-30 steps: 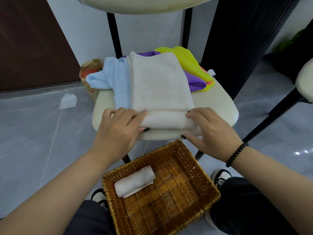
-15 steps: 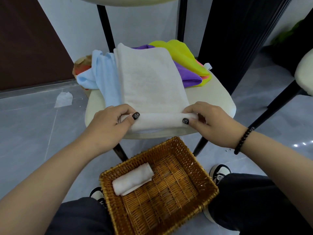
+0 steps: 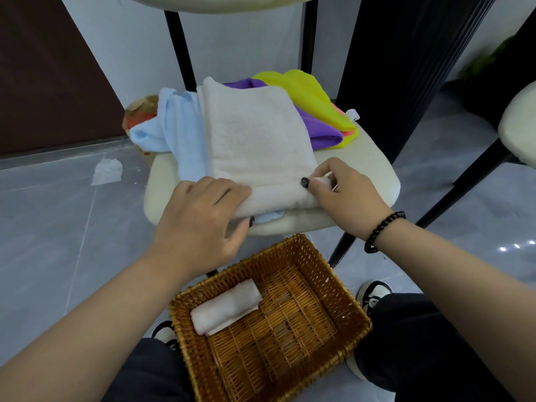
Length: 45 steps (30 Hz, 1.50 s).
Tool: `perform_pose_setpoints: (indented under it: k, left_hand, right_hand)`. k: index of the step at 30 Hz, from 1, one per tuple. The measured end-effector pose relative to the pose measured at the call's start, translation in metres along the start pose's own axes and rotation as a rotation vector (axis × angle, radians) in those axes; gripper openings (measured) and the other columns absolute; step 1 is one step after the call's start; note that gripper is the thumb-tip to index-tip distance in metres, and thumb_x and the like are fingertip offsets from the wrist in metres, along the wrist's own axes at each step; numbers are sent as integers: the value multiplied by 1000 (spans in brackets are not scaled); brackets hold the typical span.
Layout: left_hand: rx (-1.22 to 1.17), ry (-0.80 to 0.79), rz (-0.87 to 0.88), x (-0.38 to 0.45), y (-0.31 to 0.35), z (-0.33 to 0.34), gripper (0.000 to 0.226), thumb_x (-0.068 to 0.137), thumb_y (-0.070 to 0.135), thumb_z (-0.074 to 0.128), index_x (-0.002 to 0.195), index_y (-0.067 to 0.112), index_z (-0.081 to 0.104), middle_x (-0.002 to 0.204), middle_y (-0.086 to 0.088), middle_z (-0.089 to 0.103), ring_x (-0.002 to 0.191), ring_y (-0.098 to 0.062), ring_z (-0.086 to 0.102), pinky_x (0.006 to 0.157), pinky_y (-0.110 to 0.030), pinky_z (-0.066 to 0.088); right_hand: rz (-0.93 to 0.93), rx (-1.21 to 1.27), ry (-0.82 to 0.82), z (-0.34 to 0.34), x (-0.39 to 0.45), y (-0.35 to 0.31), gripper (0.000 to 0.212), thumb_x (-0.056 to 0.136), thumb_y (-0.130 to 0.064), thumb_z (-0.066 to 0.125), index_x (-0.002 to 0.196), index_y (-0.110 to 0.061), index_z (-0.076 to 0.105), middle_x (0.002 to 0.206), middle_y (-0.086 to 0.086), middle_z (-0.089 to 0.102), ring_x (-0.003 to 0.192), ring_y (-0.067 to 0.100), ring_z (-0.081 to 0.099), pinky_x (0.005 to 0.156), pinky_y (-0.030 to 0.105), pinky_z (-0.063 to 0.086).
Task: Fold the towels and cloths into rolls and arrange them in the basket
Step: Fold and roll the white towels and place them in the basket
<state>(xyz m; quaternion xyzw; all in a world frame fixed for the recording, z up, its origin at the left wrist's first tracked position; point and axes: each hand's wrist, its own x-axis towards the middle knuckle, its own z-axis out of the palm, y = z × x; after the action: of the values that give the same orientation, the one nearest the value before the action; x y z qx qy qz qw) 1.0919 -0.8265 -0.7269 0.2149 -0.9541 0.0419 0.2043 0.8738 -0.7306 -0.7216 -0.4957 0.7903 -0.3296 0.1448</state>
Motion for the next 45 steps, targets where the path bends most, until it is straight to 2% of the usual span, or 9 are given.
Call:
perform_pose_setpoints:
  k: [4, 7, 10, 16, 22, 29, 35, 41, 45]
  left_hand:
    - [-96, -65, -59, 0, -7, 6, 44, 81, 25, 49, 117, 7, 65, 104, -9, 66, 92, -29, 58, 65, -39, 52]
    - [-238, -71, -178, 3, -8, 4, 49, 83, 32, 40, 122, 13, 64, 111, -3, 65, 101, -21, 54, 72, -38, 54]
    - [-253, -54, -198, 6, -8, 3, 46, 85, 28, 41, 122, 15, 64, 113, -2, 65, 103, -23, 56, 73, -40, 55]
    - [-115, 167, -88, 3, 4, -10, 35, 85, 6, 55, 118, 4, 66, 109, -9, 66, 98, -25, 59, 75, -30, 52]
    - [-160, 98, -66, -8, 6, -17, 34, 81, 13, 62, 113, 7, 68, 98, -5, 58, 81, -17, 54, 49, -33, 52]
    - [-120, 121, -10, -9, 5, -19, 25, 76, 15, 66, 100, 9, 72, 88, -3, 65, 85, -23, 56, 68, -37, 40]
    - [-287, -91, -195, -11, -1, -12, 42, 88, 45, 41, 111, 22, 67, 98, 11, 63, 94, -15, 53, 80, -35, 41]
    - [-434, -106, -320, -4, -1, -4, 35, 92, 45, 36, 111, 29, 61, 100, 15, 60, 94, -8, 44, 86, -39, 40]
    - [-477, -55, -462, 1, 5, 0, 26, 98, 36, 44, 123, 29, 46, 109, 2, 55, 105, -18, 50, 91, -42, 41]
  right_hand:
    - [-429, -311, 310, 5, -3, -3, 6, 89, -12, 60, 90, -7, 62, 95, 12, 57, 80, 30, 54, 65, 40, 46]
    - [-657, -490, 215, 12, -9, 1, 15, 90, -10, 53, 94, -5, 66, 90, 11, 61, 74, 31, 56, 62, 40, 45]
    - [-611, -531, 90, 15, -15, 3, 38, 94, -34, 43, 108, -5, 64, 97, 10, 61, 80, 29, 58, 66, 40, 48]
    - [-665, -427, 160, -11, -12, -11, 35, 88, -22, 47, 106, 1, 65, 95, 21, 57, 72, 35, 56, 58, 42, 51]
    - [-662, -364, 5, -19, -21, -7, 39, 86, -29, 49, 112, -4, 63, 93, 11, 57, 76, 30, 56, 62, 38, 51]
    - [-602, -286, -105, -28, -20, -6, 22, 74, -24, 64, 92, -12, 59, 85, -2, 56, 73, 16, 49, 65, 32, 47]
    - [-464, -166, -186, -20, -14, -1, 15, 90, -21, 60, 102, -12, 63, 96, 0, 62, 85, 16, 55, 77, 28, 46]
    - [-384, -115, -71, 0, -16, 1, 21, 96, -15, 50, 109, -10, 66, 98, 4, 59, 90, 18, 53, 81, 28, 43]
    - [-284, -96, 37, 16, -15, 0, 22, 97, -18, 48, 106, -11, 67, 94, 4, 56, 89, 20, 52, 80, 33, 43]
